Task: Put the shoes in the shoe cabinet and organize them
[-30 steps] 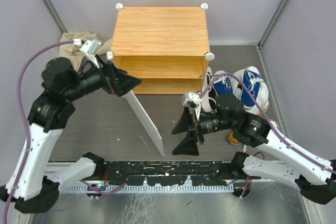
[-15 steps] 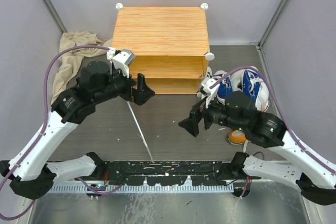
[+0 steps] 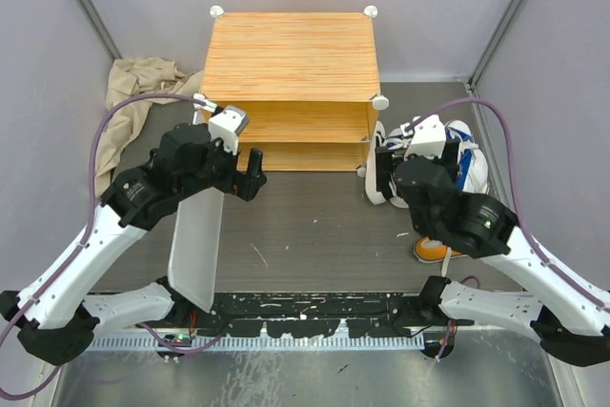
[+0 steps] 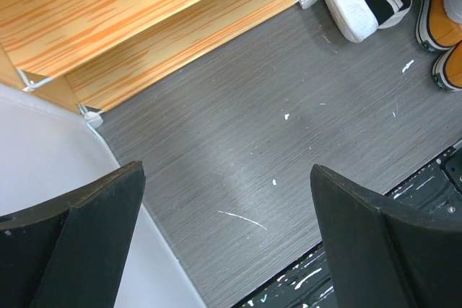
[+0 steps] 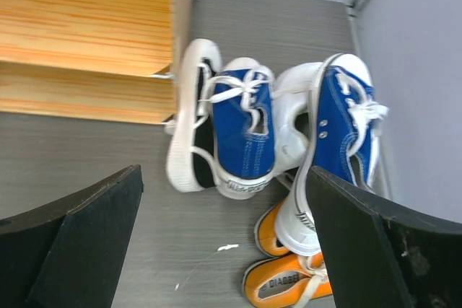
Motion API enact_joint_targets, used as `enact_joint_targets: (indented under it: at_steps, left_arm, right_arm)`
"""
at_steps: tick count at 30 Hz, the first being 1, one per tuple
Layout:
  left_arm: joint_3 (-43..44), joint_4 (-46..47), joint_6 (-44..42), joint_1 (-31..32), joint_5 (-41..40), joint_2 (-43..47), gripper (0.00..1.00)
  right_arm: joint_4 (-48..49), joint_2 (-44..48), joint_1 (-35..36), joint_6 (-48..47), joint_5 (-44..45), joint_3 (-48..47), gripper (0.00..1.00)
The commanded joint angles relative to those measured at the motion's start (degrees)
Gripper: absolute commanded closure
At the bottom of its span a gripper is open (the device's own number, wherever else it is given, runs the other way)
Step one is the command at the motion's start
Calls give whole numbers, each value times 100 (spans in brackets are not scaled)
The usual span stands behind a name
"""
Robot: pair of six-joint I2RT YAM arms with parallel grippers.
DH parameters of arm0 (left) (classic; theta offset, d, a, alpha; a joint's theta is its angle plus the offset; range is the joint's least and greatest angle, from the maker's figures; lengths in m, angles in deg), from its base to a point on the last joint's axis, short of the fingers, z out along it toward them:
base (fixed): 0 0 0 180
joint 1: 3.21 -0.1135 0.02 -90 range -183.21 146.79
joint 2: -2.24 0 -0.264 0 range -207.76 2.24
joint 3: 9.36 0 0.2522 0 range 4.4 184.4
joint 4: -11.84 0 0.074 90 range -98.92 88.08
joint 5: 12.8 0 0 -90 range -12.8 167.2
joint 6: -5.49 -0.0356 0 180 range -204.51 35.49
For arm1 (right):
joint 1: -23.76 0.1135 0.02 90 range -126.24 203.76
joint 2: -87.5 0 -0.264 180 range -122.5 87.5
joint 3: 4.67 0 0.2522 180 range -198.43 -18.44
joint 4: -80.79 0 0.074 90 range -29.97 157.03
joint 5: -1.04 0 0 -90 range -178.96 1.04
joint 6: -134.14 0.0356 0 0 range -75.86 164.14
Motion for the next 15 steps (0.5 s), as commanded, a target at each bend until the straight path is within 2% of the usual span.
enact_joint_targets:
  at_steps: [1, 7, 9, 15]
  left_arm:
    - [9, 27, -179, 13, -90, 488, 2]
    - [5, 19, -294, 10, 95, 925, 2]
    - [6, 19, -313, 10, 244, 1018, 2]
    - [-238, 261, -275, 10, 600, 1331, 2]
  right_arm:
    - [447, -223, -380, 126, 981, -12, 0]
    - [1303, -557, -2265, -9, -1351, 803, 4]
    - [1459, -717, -2589, 59, -1678, 1007, 8]
    - [2247, -792, -2867, 33, -1990, 1667, 15]
